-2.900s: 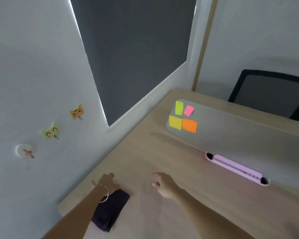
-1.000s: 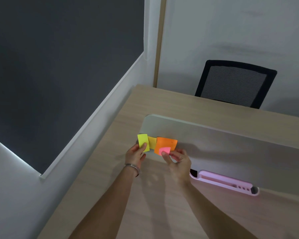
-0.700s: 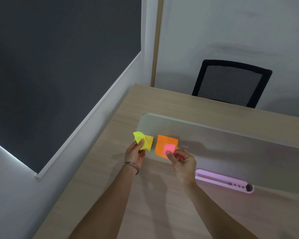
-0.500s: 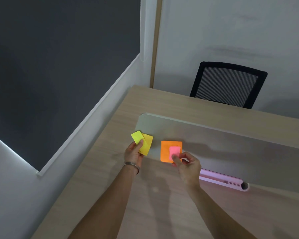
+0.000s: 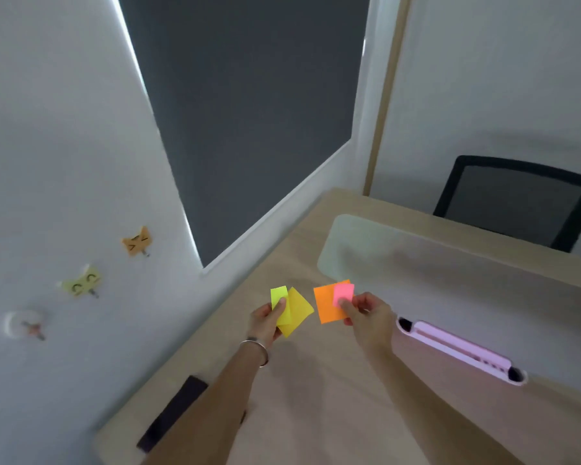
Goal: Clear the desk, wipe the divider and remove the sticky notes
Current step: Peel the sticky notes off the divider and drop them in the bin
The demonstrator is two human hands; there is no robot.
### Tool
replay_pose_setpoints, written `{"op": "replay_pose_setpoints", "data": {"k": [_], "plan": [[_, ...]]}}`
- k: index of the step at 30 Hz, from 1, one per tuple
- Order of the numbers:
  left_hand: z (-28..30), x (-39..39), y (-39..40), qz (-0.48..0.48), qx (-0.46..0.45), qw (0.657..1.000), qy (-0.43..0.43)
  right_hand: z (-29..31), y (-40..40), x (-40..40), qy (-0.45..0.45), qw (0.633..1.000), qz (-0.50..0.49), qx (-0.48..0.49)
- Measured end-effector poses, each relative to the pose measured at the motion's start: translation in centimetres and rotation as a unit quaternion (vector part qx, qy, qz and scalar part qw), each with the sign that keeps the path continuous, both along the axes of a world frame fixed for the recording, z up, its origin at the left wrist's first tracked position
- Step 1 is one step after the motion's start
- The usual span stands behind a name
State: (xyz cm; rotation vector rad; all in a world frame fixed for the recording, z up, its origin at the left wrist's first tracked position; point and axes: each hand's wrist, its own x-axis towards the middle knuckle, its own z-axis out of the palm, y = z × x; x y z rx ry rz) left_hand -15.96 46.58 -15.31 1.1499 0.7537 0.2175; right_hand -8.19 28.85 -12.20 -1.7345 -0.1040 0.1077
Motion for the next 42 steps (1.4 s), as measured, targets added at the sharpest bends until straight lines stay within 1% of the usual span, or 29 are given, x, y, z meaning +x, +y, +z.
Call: {"op": "replay_pose_setpoints", "data": {"k": [1,4,6,8,11,14,16,18,21,26,33,37,40,42], "plan": [[0.2,-3.0,0.5,0.025,0.011,1.000,0.005,-0.3,1.0,-1.9,-0.005,0.999,0.032,-0.008],[0.4,-9.5,1.7,0.060,0.029,0.997,0.034,-1.8,3.8,-5.4,-0.017,0.996,0.080,-0.045],[0.9,-16.0,2.7,0.122,0.042,0.991,0.046,-2.4,6.5,-10.1,-0.027,0.986,0.147,-0.074],[0.5,-21.9,3.9,0.174,0.045,0.981,0.068,-2.4,8.9,-14.5,-0.019,0.977,0.197,-0.083],[-1.5,-31.2,5.9,0.239,0.062,0.961,0.126,-3.2,12.3,-21.9,-0.022,0.950,0.287,-0.119],[-5.0,-39.0,6.5,0.291,0.049,0.934,0.200,-5.2,14.8,-28.1,-0.025,0.924,0.349,-0.153],[-8.0,-43.4,6.2,0.308,0.053,0.917,0.248,-7.2,16.1,-32.0,-0.030,0.899,0.394,-0.188],[-11.5,-47.2,5.6,0.307,0.052,0.903,0.295,-9.7,17.0,-35.4,-0.014,0.873,0.432,-0.227],[-17.4,-51.5,4.3,0.294,0.021,0.885,0.361,-15.5,17.3,-39.6,0.013,0.834,0.459,-0.304],[-26.4,-55.1,2.5,0.273,-0.039,0.858,0.433,-25.7,15.8,-44.1,0.055,0.784,0.475,-0.396],[-40.1,-55.1,1.5,0.214,-0.062,0.838,0.498,-41.4,14.7,-46.9,0.090,0.739,0.472,-0.472],[-48.4,-54.7,1.7,0.197,-0.073,0.833,0.512,-49.7,15.2,-47.8,0.101,0.726,0.476,-0.486],[-52.4,-54.8,1.7,0.218,-0.104,0.839,0.488,-54.0,15.6,-48.1,0.138,0.729,0.481,-0.466],[-54.3,-55.2,1.7,0.242,-0.111,0.839,0.475,-55.9,16.0,-48.3,0.146,0.730,0.480,-0.464]]}}
